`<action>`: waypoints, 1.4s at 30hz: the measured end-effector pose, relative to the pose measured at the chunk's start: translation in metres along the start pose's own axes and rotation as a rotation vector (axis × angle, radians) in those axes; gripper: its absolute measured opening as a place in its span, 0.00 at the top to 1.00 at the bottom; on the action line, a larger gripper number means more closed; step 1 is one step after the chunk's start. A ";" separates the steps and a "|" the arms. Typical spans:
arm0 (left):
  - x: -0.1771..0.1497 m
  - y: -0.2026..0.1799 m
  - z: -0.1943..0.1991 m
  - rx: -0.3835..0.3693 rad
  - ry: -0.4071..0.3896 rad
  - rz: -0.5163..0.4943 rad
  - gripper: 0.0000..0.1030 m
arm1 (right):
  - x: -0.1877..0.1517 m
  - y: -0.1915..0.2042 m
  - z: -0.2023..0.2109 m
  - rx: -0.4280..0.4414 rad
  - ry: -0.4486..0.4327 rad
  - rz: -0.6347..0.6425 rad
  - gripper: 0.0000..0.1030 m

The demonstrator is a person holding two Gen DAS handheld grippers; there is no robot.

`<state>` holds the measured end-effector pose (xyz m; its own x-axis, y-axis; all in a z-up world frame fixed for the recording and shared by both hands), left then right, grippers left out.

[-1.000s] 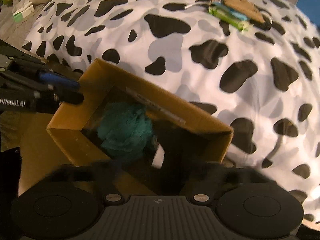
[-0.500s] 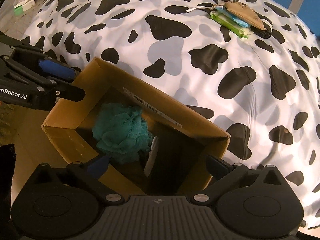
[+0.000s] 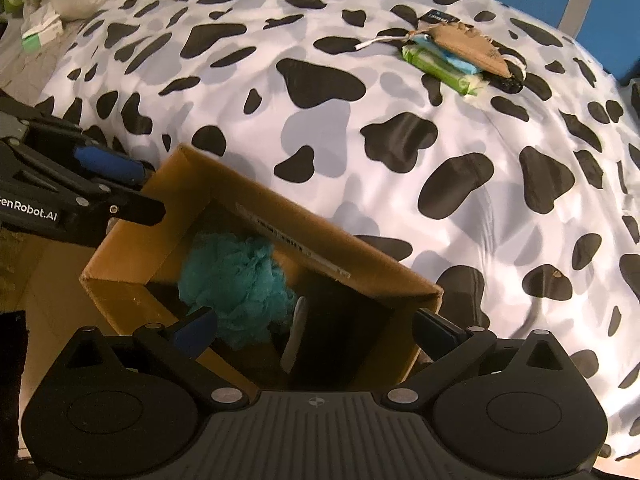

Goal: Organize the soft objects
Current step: 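Open the right gripper to drop the white strap into the box while the left opens above it, then withdraw both tools from the box back toward the tan pouch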

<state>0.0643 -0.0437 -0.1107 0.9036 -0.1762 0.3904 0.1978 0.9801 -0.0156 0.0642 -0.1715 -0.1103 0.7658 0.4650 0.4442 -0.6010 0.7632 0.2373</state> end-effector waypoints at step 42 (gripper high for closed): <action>0.068 0.018 0.002 0.076 -0.191 0.012 0.53 | 0.080 -0.066 0.061 -0.186 -0.446 -0.062 0.00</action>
<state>0.1282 -0.0380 -0.0831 0.8157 -0.1513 0.5583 0.1517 0.9874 0.0459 0.1512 -0.2124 -0.0383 0.6018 0.2099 0.7706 -0.4753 0.8695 0.1344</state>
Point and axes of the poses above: each gripper's, at about its wrist camera, not at the fingertips, and z roughly against the way its jaws point, y to its left, x to its top, the point moved 9 cm from there along -z, roughly the way its jaws point, and after that the axes turned 13 degrees about x, right-handed, at the moved point
